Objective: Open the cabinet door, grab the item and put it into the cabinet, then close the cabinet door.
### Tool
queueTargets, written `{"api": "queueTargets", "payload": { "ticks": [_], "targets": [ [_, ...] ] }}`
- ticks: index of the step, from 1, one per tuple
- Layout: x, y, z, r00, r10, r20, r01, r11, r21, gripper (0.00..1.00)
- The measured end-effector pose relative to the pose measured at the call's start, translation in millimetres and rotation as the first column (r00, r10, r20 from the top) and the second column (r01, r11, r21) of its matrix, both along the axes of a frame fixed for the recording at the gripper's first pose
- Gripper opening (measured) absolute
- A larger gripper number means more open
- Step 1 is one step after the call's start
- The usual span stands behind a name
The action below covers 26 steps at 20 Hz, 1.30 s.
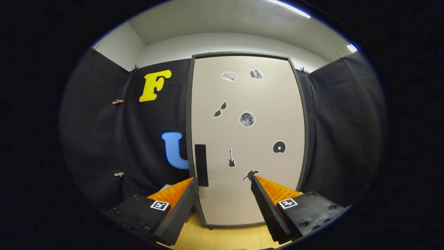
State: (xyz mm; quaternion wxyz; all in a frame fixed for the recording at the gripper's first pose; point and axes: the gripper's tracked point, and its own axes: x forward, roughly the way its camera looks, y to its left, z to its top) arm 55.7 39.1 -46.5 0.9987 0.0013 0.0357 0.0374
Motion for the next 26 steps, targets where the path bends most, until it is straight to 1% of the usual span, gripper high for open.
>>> {"api": "queueTargets", "payload": {
  "ticks": [2,6,9,12,17,21,26],
  "targets": [
    [8,7,-4,1.0,0.007,-0.005,-0.007,1.0,0.003,0.97],
    [25,28,-9,0.999,0.045,0.0,-0.045,0.999,0.0,0.97],
    [41,40,-14,0.999,0.051,-0.007,-0.051,0.999,0.012,0.97],
    [60,49,-21,0.999,0.04,-0.006,-0.04,0.999,0.02,0.97],
    [90,57,-29,1.0,0.008,0.012,-0.008,1.0,0.001,0.97],
    [114,58,-51,1.0,-0.023,-0.021,0.023,1.0,-0.007,0.97],
    [135,56,-61,0.998,-0.06,-0.026,0.06,0.998,-0.011,0.97]
  ]
}}
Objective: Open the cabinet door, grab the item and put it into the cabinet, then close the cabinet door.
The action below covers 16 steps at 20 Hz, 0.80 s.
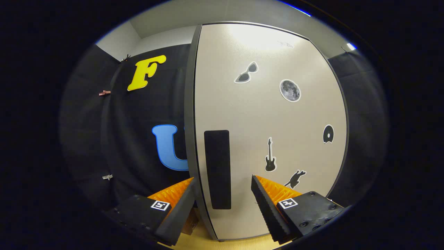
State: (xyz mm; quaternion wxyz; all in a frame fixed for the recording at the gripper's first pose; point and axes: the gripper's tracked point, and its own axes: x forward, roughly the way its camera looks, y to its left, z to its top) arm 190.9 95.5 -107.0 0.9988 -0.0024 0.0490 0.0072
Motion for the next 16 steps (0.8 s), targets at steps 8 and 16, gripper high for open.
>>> {"api": "queueTargets", "payload": {
  "ticks": [8,16],
  "targets": [
    [9,5,-11,0.999,-0.039,-0.012,0.038,0.999,-0.036,0.37],
    [-10,1,-12,0.998,-0.015,-0.067,0.011,0.999,-0.052,0.2]
  ]
}}
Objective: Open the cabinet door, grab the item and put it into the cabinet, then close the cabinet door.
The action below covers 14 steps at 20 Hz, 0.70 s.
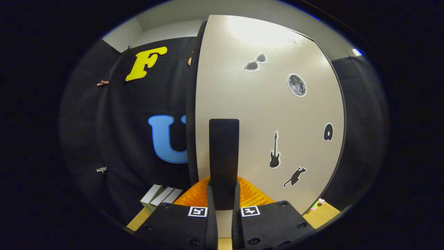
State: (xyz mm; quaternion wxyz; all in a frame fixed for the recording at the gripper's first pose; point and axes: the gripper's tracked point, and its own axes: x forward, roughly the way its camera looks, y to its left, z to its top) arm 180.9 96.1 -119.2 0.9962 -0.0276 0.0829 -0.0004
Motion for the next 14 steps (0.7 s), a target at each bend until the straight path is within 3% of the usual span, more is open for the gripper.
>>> {"api": "queueTargets", "payload": {
  "ticks": [6,14],
  "targets": [
    [-36,-14,6,0.999,0.043,-0.026,-0.041,0.998,0.053,0.2],
    [-83,-40,17,1.0,-0.003,-0.025,0.005,0.997,0.078,0.19]
  ]
}}
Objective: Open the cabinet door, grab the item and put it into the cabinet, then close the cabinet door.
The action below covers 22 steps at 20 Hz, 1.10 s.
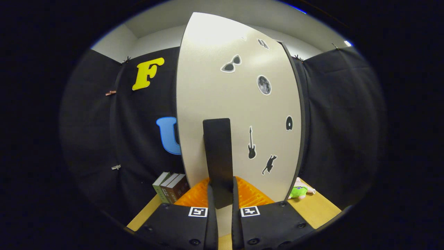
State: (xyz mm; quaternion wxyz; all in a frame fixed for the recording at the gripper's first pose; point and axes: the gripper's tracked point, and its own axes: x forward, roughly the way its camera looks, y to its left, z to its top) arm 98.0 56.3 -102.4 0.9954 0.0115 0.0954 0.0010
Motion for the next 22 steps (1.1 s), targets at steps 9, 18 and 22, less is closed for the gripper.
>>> {"api": "queueTargets", "payload": {
  "ticks": [9,18,22],
  "targets": [
    [-27,-34,10,0.998,-0.055,0.016,0.054,0.998,0.033,0.19],
    [-43,-77,19,0.994,0.1,0.038,-0.101,0.994,0.036,0.18],
    [-41,-102,19,0.992,0.117,0.047,-0.117,0.993,-0.004,0.17]
  ]
}}
